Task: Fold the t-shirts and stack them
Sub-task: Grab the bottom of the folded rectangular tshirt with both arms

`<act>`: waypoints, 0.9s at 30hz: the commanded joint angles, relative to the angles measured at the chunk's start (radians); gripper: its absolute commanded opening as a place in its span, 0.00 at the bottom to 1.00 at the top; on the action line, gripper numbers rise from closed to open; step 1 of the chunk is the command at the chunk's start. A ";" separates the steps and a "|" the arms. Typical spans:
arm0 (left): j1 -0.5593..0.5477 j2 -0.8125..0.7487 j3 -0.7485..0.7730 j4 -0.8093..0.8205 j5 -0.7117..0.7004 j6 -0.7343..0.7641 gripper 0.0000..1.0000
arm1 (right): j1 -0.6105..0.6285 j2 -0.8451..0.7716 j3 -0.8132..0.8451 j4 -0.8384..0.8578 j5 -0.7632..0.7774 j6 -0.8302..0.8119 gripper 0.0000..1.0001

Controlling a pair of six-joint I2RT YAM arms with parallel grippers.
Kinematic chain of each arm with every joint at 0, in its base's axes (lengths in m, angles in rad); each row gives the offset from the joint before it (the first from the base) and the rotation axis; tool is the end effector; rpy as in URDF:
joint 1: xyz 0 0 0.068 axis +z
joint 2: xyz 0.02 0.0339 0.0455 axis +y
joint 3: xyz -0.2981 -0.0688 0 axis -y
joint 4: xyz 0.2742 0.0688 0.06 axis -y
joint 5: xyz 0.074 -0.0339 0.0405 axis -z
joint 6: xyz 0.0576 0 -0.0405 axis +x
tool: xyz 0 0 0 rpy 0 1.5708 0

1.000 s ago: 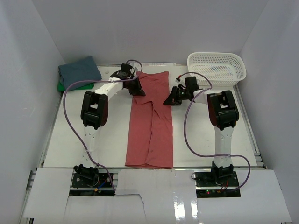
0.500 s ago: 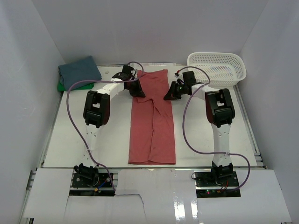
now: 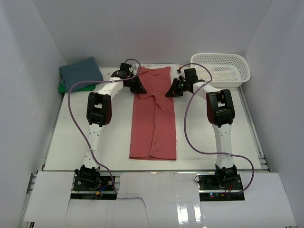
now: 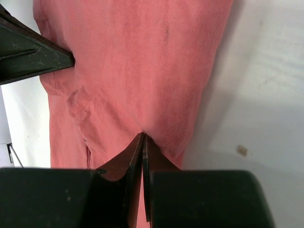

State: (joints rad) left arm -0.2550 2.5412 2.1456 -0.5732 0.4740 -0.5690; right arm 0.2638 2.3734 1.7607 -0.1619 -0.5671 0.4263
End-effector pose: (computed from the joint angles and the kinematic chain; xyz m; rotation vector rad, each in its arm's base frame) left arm 0.5866 -0.1801 0.1284 -0.2166 2.6300 -0.9095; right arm 0.5527 0.1813 0.1263 -0.0981 2.4094 0.9968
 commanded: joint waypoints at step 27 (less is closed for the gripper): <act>0.077 -0.482 -0.017 -0.169 -0.104 0.008 0.32 | -0.014 -0.326 -0.037 -0.099 -0.056 -0.027 0.45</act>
State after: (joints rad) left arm -0.1898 2.2593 2.2444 -0.6903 0.3969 -0.5632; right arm 0.2508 2.2459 1.8614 -0.2577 -0.6006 0.4160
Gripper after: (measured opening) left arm 0.320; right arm 0.443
